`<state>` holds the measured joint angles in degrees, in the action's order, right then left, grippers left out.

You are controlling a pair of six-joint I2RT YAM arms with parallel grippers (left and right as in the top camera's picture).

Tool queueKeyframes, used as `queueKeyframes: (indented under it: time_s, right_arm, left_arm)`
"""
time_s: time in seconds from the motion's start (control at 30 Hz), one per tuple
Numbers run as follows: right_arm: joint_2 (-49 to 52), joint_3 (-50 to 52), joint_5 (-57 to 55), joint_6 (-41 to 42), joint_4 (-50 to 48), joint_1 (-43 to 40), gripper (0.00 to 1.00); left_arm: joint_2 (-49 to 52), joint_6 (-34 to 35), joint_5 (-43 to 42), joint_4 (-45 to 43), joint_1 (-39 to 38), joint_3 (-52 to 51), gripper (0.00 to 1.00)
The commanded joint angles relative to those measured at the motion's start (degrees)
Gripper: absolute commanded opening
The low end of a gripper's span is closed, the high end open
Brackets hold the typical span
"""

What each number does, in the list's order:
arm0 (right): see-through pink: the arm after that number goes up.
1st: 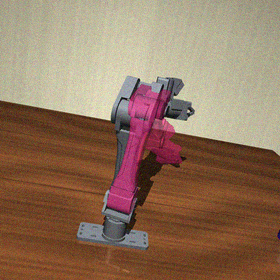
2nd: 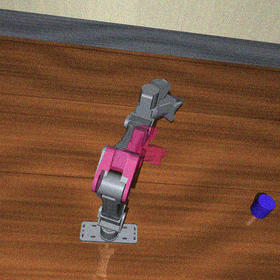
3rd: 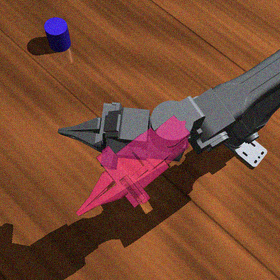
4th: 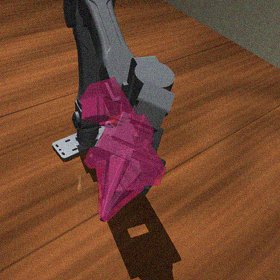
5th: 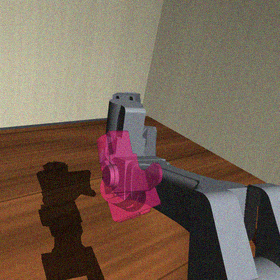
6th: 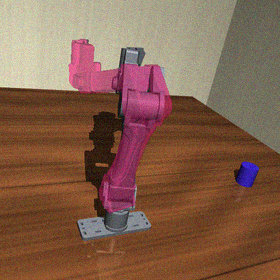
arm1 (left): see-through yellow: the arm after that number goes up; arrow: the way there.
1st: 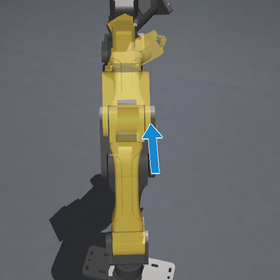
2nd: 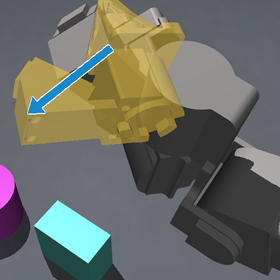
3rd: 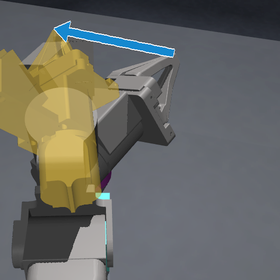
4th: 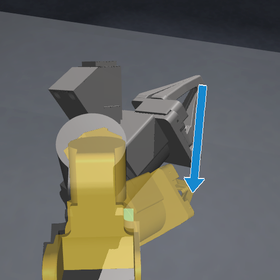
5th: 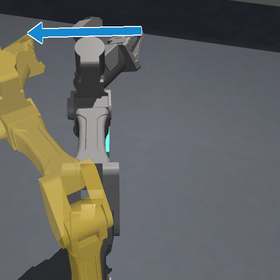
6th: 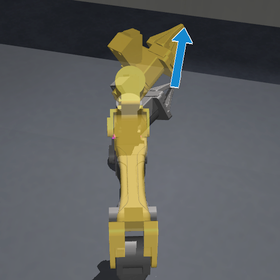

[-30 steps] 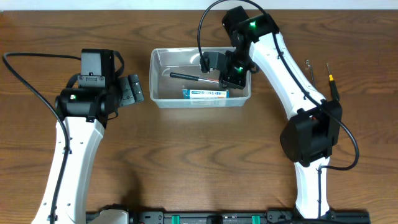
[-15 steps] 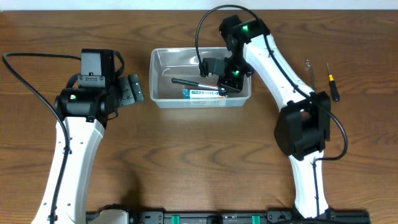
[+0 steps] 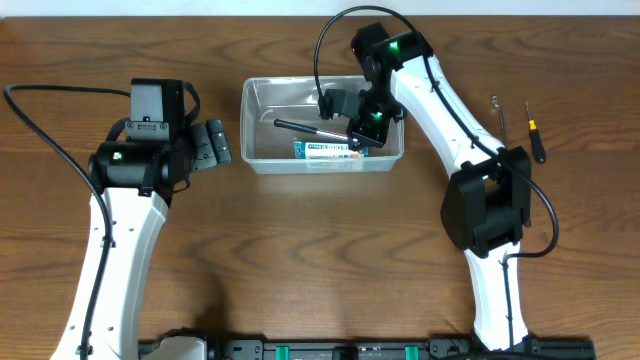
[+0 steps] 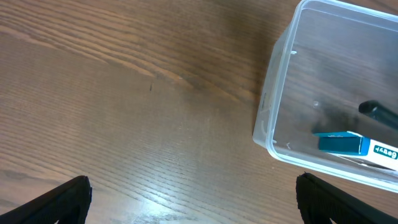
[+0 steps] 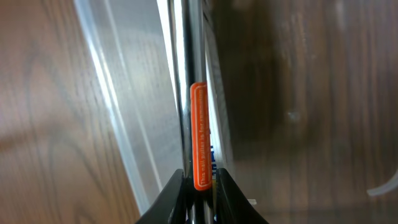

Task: Pack container

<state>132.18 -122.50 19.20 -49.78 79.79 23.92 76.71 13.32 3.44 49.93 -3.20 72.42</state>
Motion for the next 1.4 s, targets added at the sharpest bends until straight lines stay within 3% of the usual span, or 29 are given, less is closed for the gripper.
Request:
queueKeyframes:
  time_s: [0.0, 0.43, 0.47, 0.57, 0.8, 0.87, 0.9, 1.13, 1.37]
  right_arm:
    - [0.48, 0.00, -2.86, 2.95, -0.59, 0.26, 0.04]
    - [1.79, 0.00, -5.73, 7.78, -7.63, -0.31, 0.07]
    - [1.79, 0.00, -5.70, 7.80, -8.35, -0.28, 0.11]
    - [1.79, 0.00, -5.73, 8.41, -10.23, -0.26, 0.36]
    - [1.81, 0.00, -5.73, 9.03, -11.41, -0.28, 0.61]
    - [1.81, 0.00, -5.73, 9.03, -11.32, -0.33, 0.75]
    - [1.81, 0.00, -5.88, 9.03, -11.28, -0.39, 0.77]
    - [1.73, 0.00, -8.28, 11.08, -10.56, -1.57, 0.83]
    - [-0.31, -0.09, -8.79, 29.03, -6.80, -10.05, 0.82]
  left_arm:
    - [0.02, 0.28, 0.90, 0.20, 0.28, 0.68, 0.98]
    - [0.02, 0.28, 0.90, 0.20, 0.28, 0.68, 0.98]
    - [0.02, 0.28, 0.90, 0.20, 0.28, 0.68, 0.98]
    - [0.02, 0.28, 0.90, 0.20, 0.28, 0.68, 0.98]
    - [0.02, 0.28, 0.90, 0.20, 0.28, 0.68, 0.98]
    - [0.02, 0.28, 0.90, 0.17, 0.28, 0.68, 0.98]
    - [0.02, 0.28, 0.90, 0.17, 0.28, 0.68, 0.98]
    - [0.02, 0.28, 0.90, 0.17, 0.28, 0.68, 0.98]
    - [0.02, 0.28, 0.90, 0.17, 0.28, 0.68, 0.98]
